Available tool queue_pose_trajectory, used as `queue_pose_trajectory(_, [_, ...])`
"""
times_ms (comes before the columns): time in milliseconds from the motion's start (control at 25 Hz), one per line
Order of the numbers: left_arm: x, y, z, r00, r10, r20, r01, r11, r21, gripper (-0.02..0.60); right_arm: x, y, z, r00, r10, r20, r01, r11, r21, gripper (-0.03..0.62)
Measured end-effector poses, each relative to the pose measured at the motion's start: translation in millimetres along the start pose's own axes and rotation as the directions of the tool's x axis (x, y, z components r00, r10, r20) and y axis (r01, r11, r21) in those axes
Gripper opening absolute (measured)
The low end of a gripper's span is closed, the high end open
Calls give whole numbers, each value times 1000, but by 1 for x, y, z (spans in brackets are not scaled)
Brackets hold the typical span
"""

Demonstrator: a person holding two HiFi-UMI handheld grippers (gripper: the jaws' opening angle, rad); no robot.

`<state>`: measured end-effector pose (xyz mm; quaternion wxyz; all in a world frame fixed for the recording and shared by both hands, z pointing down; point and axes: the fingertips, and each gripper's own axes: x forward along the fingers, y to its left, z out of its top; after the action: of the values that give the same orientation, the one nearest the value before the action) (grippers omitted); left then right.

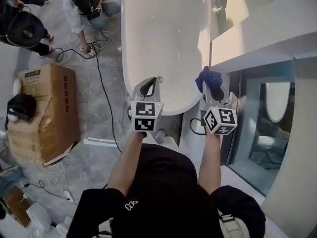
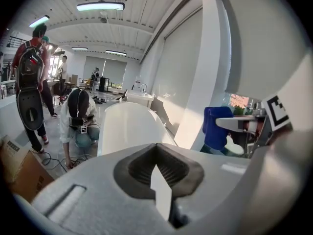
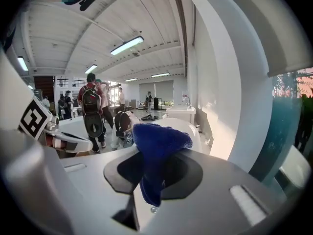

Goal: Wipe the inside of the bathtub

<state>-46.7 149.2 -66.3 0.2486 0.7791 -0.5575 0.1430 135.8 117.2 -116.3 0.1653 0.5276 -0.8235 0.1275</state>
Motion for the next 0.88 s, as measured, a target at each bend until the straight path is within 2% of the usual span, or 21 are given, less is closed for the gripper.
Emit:
queue_pose_trajectory(160, [74, 72, 20, 999, 1, -33, -1, 1000, 7, 3, 68, -18, 2, 998, -51, -32, 52, 998, 38, 77])
queue_pose_trajectory(320, [132, 94, 11, 993, -37, -109, 38, 999, 8, 3, 113, -23, -26, 991, -46, -127, 50, 998, 31, 77])
queue_pose_trajectory(520, [192, 100, -38, 978, -52, -202, 50, 999, -14, 3, 173, -24, -83, 977, 4, -212, -1, 1000, 17, 77])
queue_pose_trajectory(720, [255, 112, -106, 961, -1, -276, -7, 1000, -30, 3, 238, -43, -156, 965, 86, -246, -79, 996, 38, 77])
queue_pose_trajectory(880, [277, 124, -165, 943, 22, -331, -45, 997, -62, 3, 274, -45, -228, 928, 164, -336, -164, 986, 27, 77])
